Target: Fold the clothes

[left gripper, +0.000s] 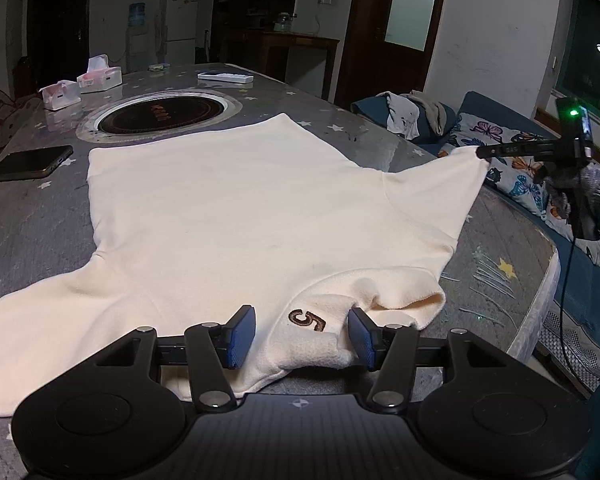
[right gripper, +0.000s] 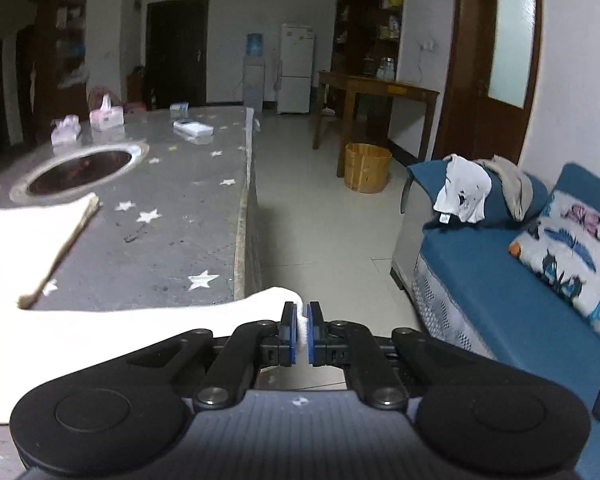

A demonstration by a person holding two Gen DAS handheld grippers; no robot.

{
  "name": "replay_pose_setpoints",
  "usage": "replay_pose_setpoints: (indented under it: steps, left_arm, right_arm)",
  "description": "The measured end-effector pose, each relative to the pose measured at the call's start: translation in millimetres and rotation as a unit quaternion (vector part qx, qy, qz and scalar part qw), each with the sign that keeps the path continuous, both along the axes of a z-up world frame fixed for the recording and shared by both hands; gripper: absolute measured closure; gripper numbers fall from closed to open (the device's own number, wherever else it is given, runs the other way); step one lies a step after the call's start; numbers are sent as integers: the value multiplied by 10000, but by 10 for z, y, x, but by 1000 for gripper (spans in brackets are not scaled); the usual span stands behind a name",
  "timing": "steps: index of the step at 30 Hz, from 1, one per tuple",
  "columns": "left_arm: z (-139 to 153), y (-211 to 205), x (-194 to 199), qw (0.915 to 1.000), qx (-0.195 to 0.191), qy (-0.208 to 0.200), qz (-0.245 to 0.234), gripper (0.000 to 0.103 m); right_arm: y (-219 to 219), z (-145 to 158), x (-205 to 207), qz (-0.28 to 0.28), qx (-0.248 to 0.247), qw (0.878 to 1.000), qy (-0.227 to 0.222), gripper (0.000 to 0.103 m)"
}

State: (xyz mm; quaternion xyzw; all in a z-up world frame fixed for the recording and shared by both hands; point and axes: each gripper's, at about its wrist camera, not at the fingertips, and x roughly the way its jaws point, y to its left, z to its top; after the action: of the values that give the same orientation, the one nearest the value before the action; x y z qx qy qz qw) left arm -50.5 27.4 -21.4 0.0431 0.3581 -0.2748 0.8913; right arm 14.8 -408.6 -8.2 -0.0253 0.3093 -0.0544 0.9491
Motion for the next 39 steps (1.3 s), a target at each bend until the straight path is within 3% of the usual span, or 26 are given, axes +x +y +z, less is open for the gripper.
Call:
replay_pose_setpoints:
  steps: [7, 9, 12, 18, 24, 26, 29, 33, 39]
  left_arm:
    - [4, 22, -1, 10000, -69, 14, 10, 47]
    - [13, 46, -5, 9999, -151, 39, 73, 47]
    - [32, 92, -21, 9993, -303, 83, 204, 46]
    - [111, 294, -102, 9963, -575, 25, 632, 46]
    - [225, 779, -73, 9862, -510, -164, 1569, 45]
    - [232, 947, 14, 9810, -445, -103, 1884, 46]
    - [218, 1099, 164, 9766, -394, 36, 2115, 48]
    - [175, 1044, 349, 9796, -349, 94, 1975, 60]
    - [50, 903, 579, 9803, -92, -41, 1972, 74]
  right_arm:
    - [131, -17, 47, 128, -251, 9995, 168, 90]
    - [179, 62, -10, 211, -193, 9995, 91, 69]
    - [389, 223, -119, 679, -120, 9976, -62, 50]
    - [1040, 348, -142, 1993, 515, 9785, 114, 28]
    - [1840, 286, -85, 3177, 717, 9448, 356, 26]
    - [2057, 249, -85, 3490, 717, 9335, 415, 20]
    - [2347, 195, -97, 3850, 630, 9194, 499, 19]
    - [2568, 84, -32, 4017, 621, 9115, 629, 19]
    - [2641, -77, 74, 3995, 677, 9103, 853, 19]
